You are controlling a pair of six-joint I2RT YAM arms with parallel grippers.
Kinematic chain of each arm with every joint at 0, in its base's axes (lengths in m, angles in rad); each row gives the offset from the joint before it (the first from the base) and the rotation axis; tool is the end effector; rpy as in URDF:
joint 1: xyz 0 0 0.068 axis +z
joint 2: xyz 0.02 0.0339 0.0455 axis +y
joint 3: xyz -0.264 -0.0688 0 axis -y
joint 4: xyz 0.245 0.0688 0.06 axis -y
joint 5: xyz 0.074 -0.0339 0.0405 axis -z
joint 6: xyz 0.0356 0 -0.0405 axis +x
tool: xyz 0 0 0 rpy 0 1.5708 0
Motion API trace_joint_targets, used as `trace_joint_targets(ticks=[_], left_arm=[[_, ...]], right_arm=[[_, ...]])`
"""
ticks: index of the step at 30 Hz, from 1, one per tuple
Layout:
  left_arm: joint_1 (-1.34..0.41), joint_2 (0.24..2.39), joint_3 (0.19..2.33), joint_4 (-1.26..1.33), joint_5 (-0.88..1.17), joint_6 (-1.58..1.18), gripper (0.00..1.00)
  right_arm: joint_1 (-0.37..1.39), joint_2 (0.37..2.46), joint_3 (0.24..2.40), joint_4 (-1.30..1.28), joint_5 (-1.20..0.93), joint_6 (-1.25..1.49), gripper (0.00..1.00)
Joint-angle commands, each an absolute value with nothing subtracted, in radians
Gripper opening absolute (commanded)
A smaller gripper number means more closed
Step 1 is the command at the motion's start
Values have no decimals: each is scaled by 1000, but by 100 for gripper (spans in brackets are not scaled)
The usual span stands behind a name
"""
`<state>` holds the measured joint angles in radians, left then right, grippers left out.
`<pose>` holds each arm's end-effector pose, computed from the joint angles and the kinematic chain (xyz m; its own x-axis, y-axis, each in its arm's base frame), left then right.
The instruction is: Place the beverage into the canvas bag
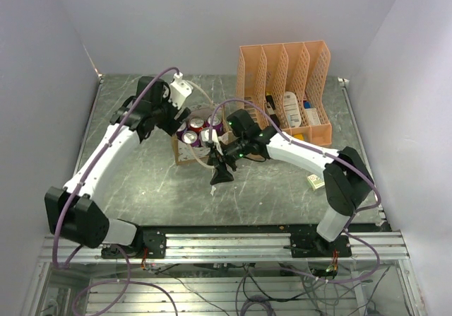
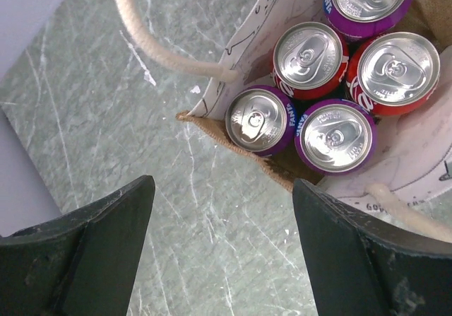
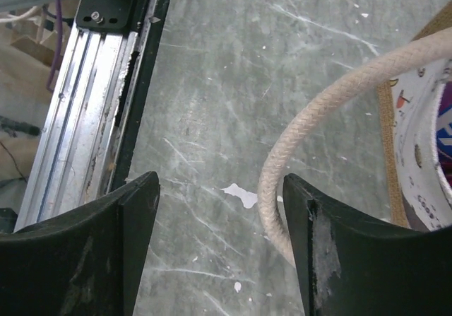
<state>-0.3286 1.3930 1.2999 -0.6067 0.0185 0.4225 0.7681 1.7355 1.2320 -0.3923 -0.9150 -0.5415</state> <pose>0.2900 -0.0996 0.3397 -0.4182 0.5757 -0.7026 0.5565 0.7737 0.3028 0.2441 0.2750 0.2335 -0.0792 -0.5135 -0.8544 -0.9577 -0.1986 0.2082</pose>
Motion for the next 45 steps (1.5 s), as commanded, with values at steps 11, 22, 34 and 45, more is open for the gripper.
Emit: trace_joint_targets(ticks=[11,22,34,45], left_arm=[[-299,1151,1127,-448,-79,412,93],[-256,1057,1051,-404,-83,379,96],[-181,954,949,-306,-156,297,99],[-149,916,934,-237,-243,171,99]], right_arm=[[774,1598,1269,-327,-738,-461,97],[774,1528,1323,-253,-458,-324,100],[598,1452,1344,-261,-176,-295,100],[440,1375,1382,-232,183,-339,100]])
